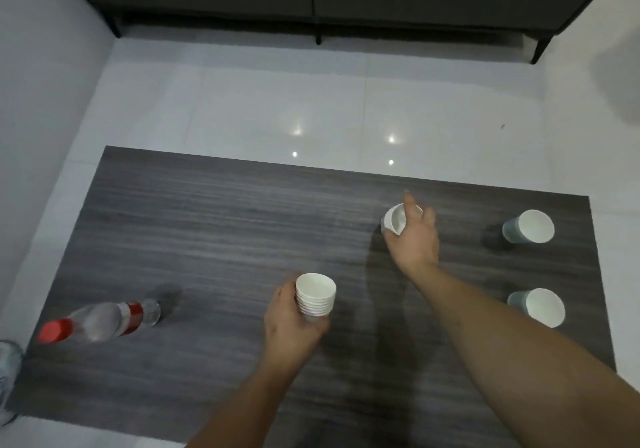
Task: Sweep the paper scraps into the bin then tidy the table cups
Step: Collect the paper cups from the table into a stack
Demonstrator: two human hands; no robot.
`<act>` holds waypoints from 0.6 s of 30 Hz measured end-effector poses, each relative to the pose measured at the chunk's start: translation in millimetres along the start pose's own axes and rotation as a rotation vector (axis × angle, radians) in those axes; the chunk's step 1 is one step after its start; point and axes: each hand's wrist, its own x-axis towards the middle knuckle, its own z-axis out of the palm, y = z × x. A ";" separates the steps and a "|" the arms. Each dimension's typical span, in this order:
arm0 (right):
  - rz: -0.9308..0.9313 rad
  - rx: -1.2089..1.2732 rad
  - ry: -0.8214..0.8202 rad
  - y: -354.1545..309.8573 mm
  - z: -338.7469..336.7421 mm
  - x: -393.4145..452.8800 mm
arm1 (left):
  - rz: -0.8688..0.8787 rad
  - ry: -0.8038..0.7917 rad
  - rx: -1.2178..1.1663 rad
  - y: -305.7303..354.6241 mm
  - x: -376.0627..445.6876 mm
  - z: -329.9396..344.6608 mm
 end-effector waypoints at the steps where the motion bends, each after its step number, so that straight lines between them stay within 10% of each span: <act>1: -0.019 0.020 -0.019 4.0 3.2 4.1 | 0.027 -0.009 0.042 -0.4 -2.4 5.8; 9: 0.238 0.817 -0.139 49.3 -38.4 -32.5 | 0.082 -0.050 0.309 37.9 -8.8 54.6; 18: 0.186 0.695 -0.583 135.5 -97.4 -65.2 | 0.306 -0.241 0.242 119.2 -40.0 150.4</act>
